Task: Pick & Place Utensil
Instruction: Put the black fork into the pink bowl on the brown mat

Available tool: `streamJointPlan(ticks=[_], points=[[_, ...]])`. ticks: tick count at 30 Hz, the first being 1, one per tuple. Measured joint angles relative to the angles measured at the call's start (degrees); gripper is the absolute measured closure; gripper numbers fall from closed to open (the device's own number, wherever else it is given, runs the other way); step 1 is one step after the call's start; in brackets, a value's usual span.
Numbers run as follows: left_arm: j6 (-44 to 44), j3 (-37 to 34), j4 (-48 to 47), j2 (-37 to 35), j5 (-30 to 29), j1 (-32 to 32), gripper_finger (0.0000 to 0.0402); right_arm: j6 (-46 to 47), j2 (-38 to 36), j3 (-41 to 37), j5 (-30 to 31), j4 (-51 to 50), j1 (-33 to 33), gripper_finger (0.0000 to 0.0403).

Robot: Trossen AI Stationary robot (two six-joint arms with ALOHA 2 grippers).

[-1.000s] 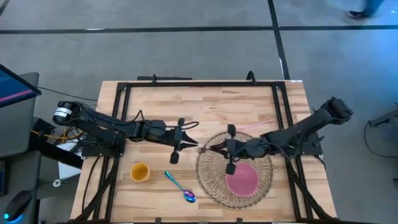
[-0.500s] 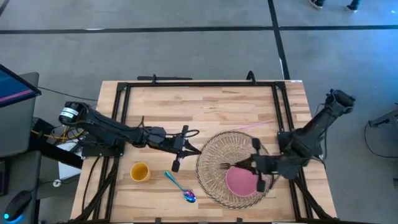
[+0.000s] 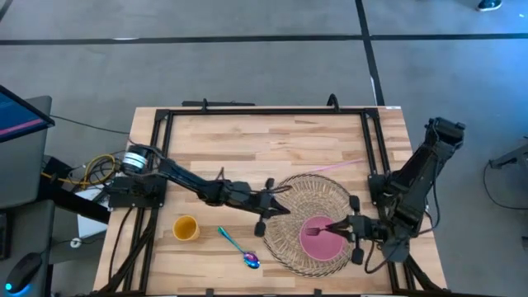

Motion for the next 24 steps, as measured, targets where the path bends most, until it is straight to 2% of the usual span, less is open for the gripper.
streamJointPlan(ticks=[4, 11, 17, 24], points=[[-0.02, 2.74, -0.07, 4.68, 0.28, 0.01, 0.0390, 8.15, 1.67, -1.60, 0.63, -0.81, 2.16, 0.0394], [-0.04, 5.83, 0.24, 10.61, 5.97, -0.31, 0.0385, 16.37, 7.17, -3.24, 0.12, -0.82, 2.21, 0.0387], [-0.02, 7.83, 0.49, 13.60, 7.39, -0.79, 0.0373, 17.28, 10.87, -3.29, 0.02, 0.32, 1.37, 0.0394], [0.07, 9.94, 2.77, 13.57, 7.32, -0.91, 0.0341, 19.55, 12.20, -3.29, -0.09, 0.63, 0.20, 0.0380]])
